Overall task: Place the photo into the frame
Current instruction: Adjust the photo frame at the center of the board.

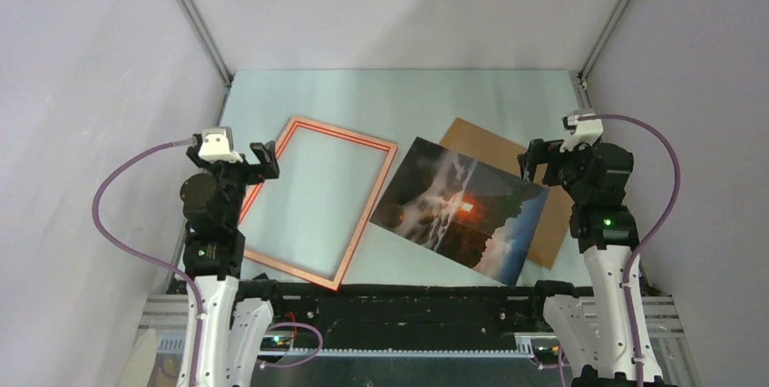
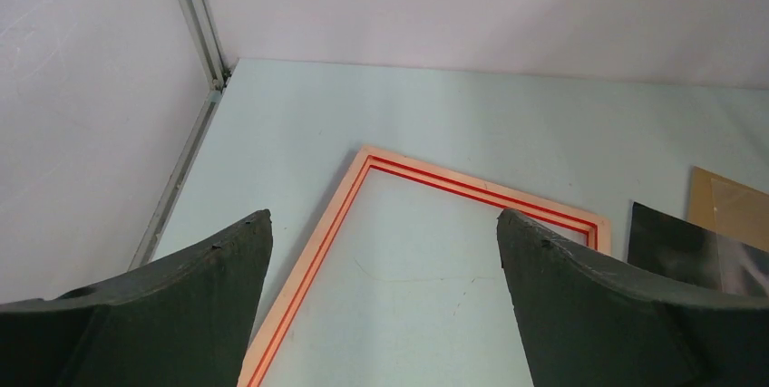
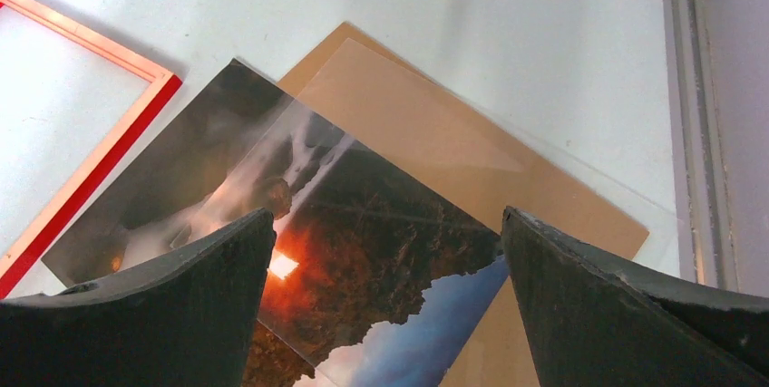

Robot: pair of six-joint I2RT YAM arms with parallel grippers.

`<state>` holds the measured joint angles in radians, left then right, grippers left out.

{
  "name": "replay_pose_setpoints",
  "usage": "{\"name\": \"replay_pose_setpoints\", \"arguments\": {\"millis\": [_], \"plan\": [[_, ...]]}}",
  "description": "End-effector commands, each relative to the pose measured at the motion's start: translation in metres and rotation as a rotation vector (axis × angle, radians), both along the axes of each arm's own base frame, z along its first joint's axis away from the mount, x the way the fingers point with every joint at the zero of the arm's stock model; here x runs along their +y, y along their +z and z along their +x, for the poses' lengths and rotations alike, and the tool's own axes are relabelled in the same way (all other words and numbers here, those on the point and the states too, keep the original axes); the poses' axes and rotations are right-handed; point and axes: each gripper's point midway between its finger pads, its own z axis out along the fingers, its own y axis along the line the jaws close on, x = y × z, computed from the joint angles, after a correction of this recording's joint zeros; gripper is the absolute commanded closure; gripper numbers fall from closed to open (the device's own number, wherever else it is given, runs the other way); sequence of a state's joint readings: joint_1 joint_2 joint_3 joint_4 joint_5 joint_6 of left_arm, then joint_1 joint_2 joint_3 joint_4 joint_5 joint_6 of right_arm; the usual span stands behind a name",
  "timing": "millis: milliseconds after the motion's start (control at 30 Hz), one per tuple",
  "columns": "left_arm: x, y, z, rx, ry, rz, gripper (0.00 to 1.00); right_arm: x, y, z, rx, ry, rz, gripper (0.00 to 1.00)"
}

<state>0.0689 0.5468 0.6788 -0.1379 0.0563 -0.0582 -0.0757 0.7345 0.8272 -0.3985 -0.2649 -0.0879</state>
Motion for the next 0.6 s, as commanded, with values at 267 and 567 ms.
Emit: {"name": "replay_pose_setpoints", "arguments": {"millis": [267, 567], "plan": [[-0.004, 0.004, -0.003, -0.006, -0.036, 0.037, 0.02, 0.0, 0.009, -0.001, -0.045, 0.005, -0.021, 0.0], [-0.02, 0.011, -0.01, -0.002, -0.129, 0.045, 0.02, 0.006, 0.011, -0.004, -0.052, 0.041, -0.006, 0.0]]}}
